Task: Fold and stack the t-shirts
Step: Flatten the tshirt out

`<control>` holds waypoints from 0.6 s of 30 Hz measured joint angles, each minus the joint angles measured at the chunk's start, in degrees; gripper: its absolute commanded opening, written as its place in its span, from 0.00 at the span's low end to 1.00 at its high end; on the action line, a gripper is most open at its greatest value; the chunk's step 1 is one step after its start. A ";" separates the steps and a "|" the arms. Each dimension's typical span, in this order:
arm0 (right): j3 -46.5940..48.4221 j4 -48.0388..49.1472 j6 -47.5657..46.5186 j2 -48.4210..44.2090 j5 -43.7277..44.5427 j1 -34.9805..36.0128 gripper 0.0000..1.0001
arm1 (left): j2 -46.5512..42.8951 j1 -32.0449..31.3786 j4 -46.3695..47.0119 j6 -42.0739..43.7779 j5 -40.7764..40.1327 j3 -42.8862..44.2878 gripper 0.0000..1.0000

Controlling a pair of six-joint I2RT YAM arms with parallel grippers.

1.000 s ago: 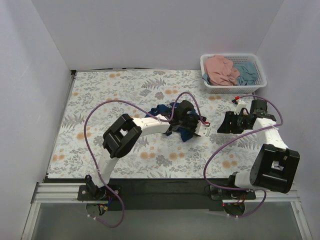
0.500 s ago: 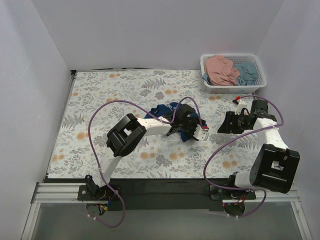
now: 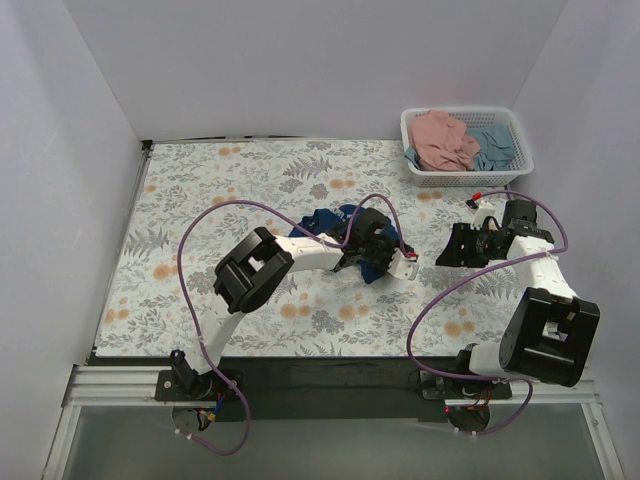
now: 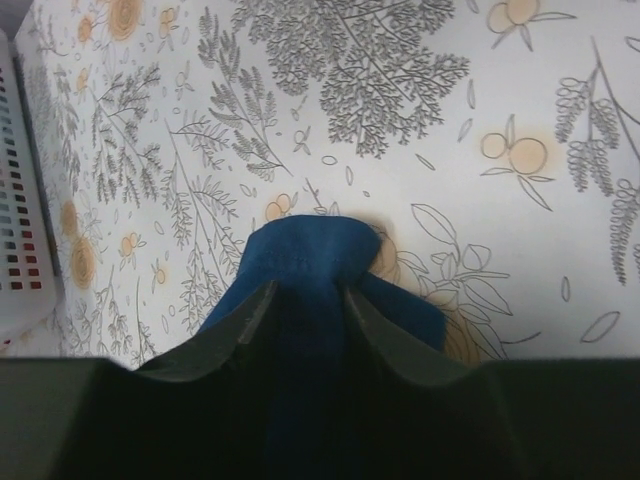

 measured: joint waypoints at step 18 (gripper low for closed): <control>0.24 -0.24 -1.55 -0.96 -0.96 -0.33 0.60 | -18.34 13.51 -3.67 -30.60 -2.51 2.54 0.00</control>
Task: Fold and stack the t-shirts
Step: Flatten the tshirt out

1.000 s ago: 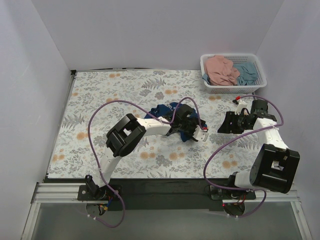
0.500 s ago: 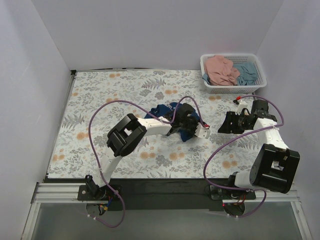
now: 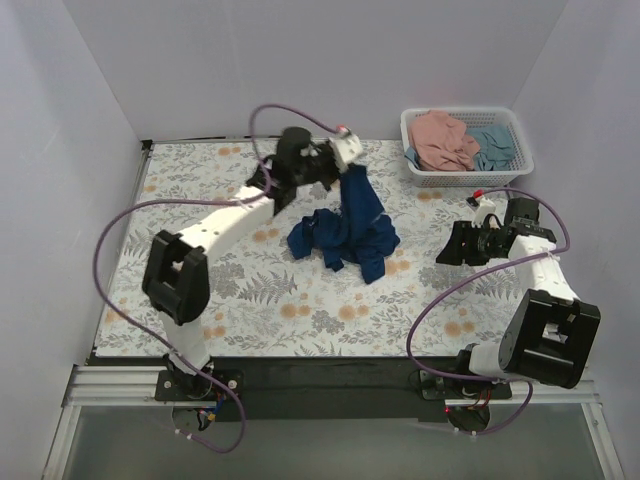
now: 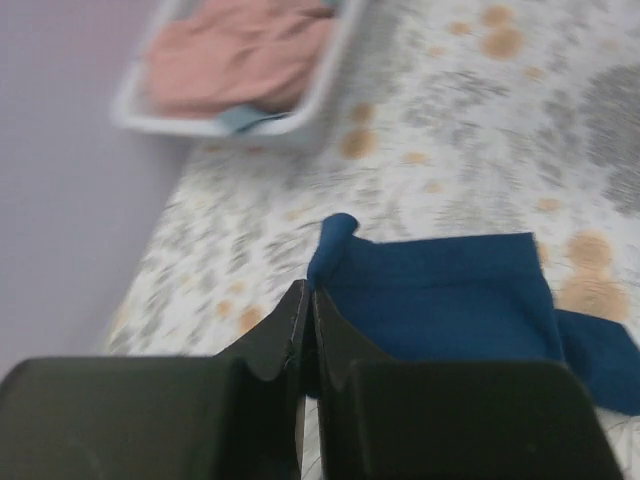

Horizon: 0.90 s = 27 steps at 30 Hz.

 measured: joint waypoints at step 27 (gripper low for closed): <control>22.47 6.78 2.27 25.14 7.41 27.02 0.62 | -33.16 50.75 -9.68 -20.61 -2.93 -24.00 0.00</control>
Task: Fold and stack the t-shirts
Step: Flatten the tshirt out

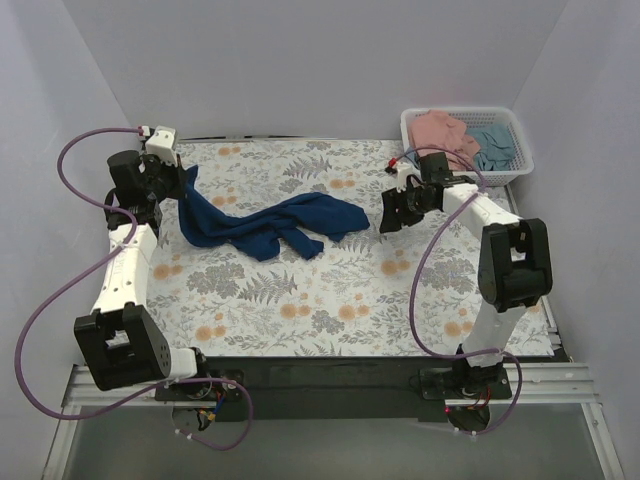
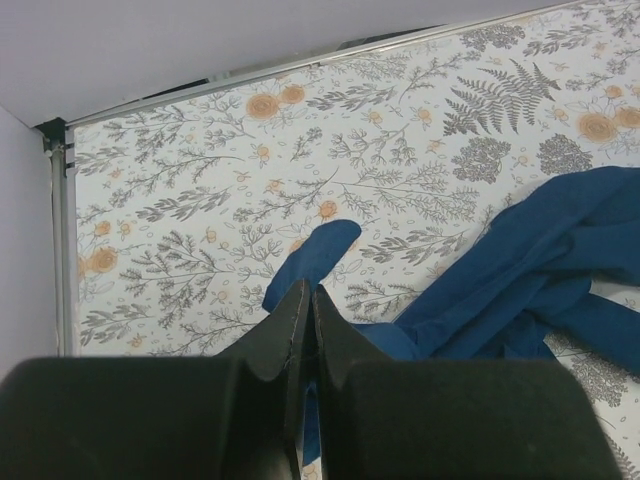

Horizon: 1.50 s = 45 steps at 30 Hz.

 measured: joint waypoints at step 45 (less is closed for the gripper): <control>-21.62 -19.06 -36.57 -40.33 2.82 -2.51 0.66 | -9.75 21.66 -11.98 3.45 20.90 1.66 0.00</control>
